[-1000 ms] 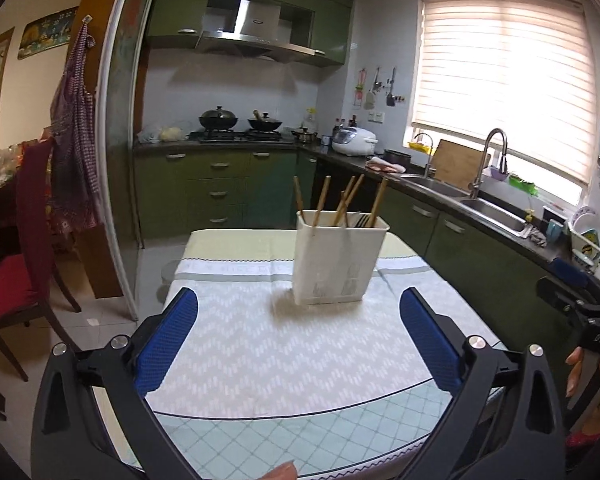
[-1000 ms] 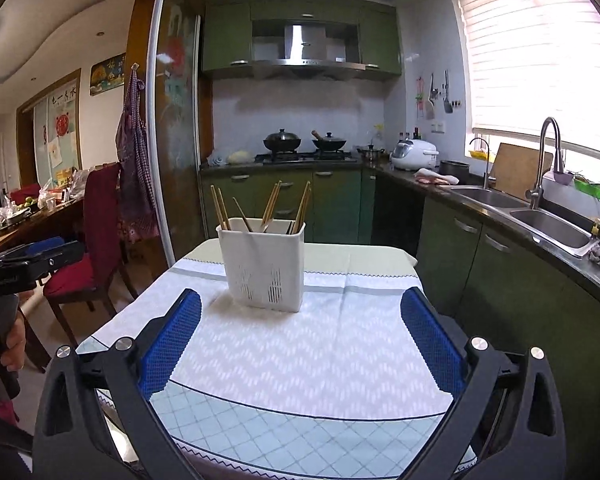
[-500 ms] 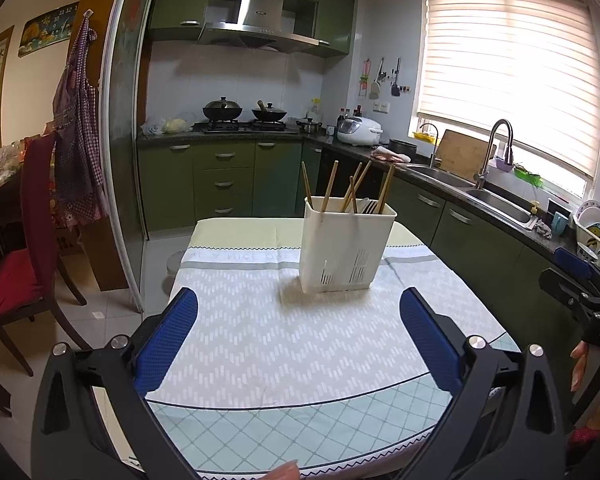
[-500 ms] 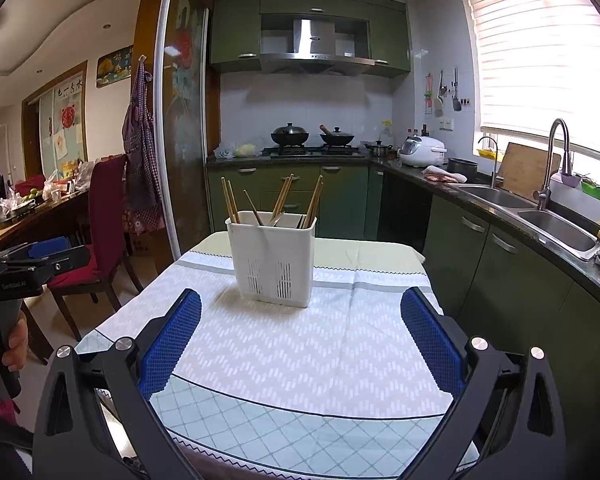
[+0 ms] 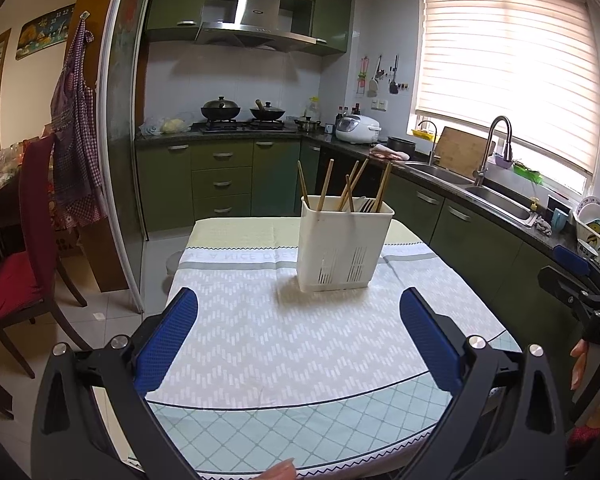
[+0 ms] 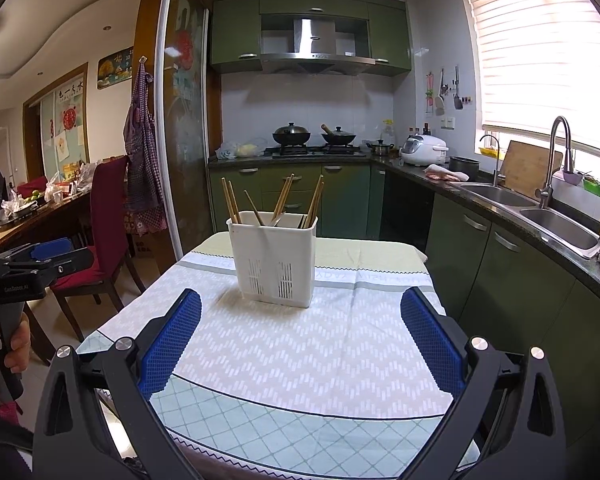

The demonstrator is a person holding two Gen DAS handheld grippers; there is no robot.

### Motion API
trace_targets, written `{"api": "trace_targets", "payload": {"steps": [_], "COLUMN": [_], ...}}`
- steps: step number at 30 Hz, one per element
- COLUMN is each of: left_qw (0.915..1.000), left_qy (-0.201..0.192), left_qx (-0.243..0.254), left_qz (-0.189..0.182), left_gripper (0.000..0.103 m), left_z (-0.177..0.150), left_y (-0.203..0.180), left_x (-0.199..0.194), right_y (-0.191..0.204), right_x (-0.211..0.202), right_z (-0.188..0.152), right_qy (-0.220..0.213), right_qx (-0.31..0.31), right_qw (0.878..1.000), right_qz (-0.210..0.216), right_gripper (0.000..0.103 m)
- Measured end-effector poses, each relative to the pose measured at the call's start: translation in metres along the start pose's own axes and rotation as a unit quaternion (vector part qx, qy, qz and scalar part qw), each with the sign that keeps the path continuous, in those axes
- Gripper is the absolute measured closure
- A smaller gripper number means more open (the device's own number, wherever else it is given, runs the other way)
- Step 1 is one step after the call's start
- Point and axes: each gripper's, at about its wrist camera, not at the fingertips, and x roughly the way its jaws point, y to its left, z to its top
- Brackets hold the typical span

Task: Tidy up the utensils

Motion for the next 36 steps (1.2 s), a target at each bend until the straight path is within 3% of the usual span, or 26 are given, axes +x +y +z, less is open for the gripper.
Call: {"api": "trace_targets", "payload": {"steps": [36], "left_qw": [1.0], "left_qy": [0.003], "left_qx": [0.001], "left_qz": [0.002], "left_gripper": [0.007], "left_z": [-0.0009], "left_y": [-0.0013], "left_x": [0.0011], "right_y": [0.0032], "right_x": [0.0037], "right_z": [-0.0001], "right_qy": [0.002], "right_qx": [0.0], "right_qw": [1.0], "right_qz": [0.006], "right_gripper": [0.005]}}
